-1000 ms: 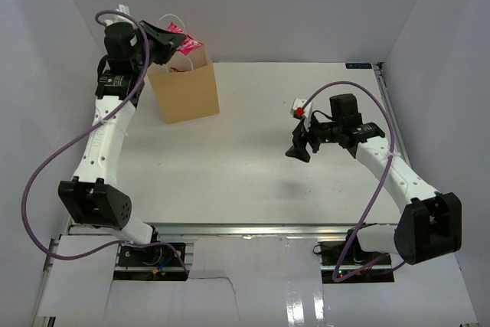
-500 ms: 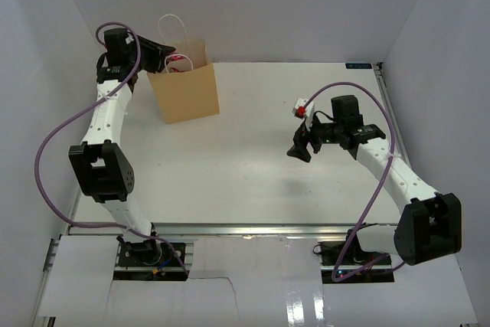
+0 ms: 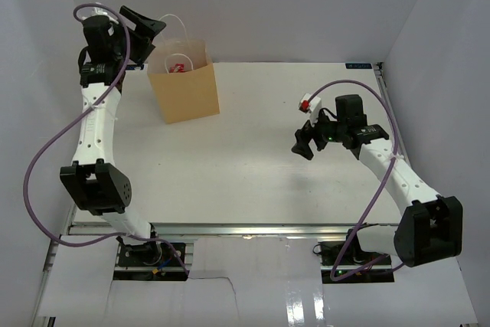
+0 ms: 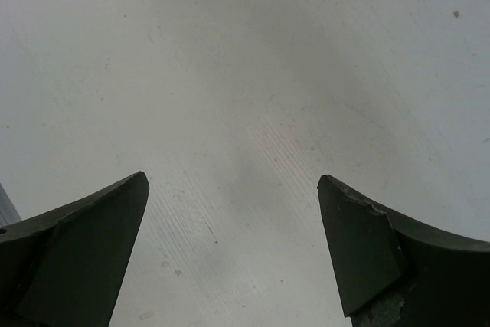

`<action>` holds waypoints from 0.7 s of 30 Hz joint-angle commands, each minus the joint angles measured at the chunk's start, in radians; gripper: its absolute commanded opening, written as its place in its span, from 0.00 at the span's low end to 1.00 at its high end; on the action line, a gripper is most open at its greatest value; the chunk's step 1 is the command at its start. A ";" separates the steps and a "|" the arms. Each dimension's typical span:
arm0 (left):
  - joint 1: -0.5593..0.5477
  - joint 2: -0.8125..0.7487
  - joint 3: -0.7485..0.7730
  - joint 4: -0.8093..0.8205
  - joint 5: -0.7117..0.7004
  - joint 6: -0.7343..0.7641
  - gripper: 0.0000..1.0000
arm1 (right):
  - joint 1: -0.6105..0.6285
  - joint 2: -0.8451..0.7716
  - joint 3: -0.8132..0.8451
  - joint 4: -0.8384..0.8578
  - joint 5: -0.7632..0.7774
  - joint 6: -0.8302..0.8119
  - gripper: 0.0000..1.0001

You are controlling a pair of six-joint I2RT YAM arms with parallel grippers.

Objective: Place the snacks into the paper bag

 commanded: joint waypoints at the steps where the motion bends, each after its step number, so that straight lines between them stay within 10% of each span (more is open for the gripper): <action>1: 0.010 -0.136 0.042 -0.004 -0.066 0.177 0.96 | -0.018 -0.039 0.037 0.024 0.081 0.058 0.97; 7: 0.010 -0.351 -0.125 0.013 -0.062 0.422 0.98 | -0.038 -0.049 0.080 0.023 0.282 0.171 0.90; 21: 0.010 -1.125 -1.123 0.171 0.059 0.539 0.98 | -0.077 -0.133 0.113 0.029 0.658 0.285 0.90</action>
